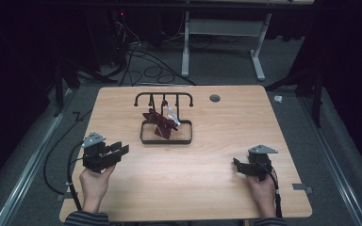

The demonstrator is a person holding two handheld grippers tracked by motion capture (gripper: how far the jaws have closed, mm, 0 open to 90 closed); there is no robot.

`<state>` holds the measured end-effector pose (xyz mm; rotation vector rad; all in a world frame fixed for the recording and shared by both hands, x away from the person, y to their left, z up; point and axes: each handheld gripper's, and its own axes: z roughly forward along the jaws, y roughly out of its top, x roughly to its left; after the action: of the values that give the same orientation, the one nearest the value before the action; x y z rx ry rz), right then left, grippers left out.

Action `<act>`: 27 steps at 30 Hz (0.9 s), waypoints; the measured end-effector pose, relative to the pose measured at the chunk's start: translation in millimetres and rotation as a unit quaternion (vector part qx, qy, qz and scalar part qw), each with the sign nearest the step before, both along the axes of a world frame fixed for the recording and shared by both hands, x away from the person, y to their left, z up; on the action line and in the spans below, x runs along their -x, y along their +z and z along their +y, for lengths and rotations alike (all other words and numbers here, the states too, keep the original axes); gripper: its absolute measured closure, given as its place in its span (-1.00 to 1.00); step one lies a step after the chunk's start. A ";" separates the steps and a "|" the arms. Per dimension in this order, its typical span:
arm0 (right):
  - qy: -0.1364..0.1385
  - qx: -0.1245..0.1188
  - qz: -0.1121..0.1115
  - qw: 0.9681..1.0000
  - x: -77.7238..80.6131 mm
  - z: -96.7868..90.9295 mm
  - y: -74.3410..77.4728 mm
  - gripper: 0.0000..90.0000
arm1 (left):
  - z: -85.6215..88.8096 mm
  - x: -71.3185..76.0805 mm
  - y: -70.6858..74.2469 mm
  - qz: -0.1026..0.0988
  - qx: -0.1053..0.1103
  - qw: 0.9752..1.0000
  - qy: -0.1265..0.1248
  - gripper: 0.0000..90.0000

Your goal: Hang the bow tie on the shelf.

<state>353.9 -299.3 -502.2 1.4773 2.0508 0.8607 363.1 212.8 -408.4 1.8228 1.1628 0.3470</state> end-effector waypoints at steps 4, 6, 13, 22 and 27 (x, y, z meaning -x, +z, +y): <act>0.000 0.000 0.000 1.000 0.0 0.0 0.0 -0.38 | 0.2 1.2 -2.4 0.002 0.001 1.000 0.003 0.36; 0.000 0.000 0.000 1.000 0.0 0.0 0.0 -0.38 | 0.5 1.8 -3.5 0.004 0.000 1.000 0.004 0.36; 0.000 0.000 0.000 1.000 0.0 0.0 0.0 -0.38 | 0.6 2.7 -7.8 0.007 -0.006 1.000 0.010 0.35; 0.000 0.000 0.000 1.000 0.0 0.0 0.0 -0.38 | 1.8 3.4 -12.3 0.013 -0.009 1.000 0.017 0.32; 0.000 0.000 0.000 1.000 0.0 0.0 0.0 -0.38 | 3.4 4.8 -14.6 0.017 -0.011 1.000 0.022 0.31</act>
<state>353.9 -299.3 -502.2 1.4772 2.0507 0.8605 358.3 216.2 -423.0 1.8308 1.2283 0.3558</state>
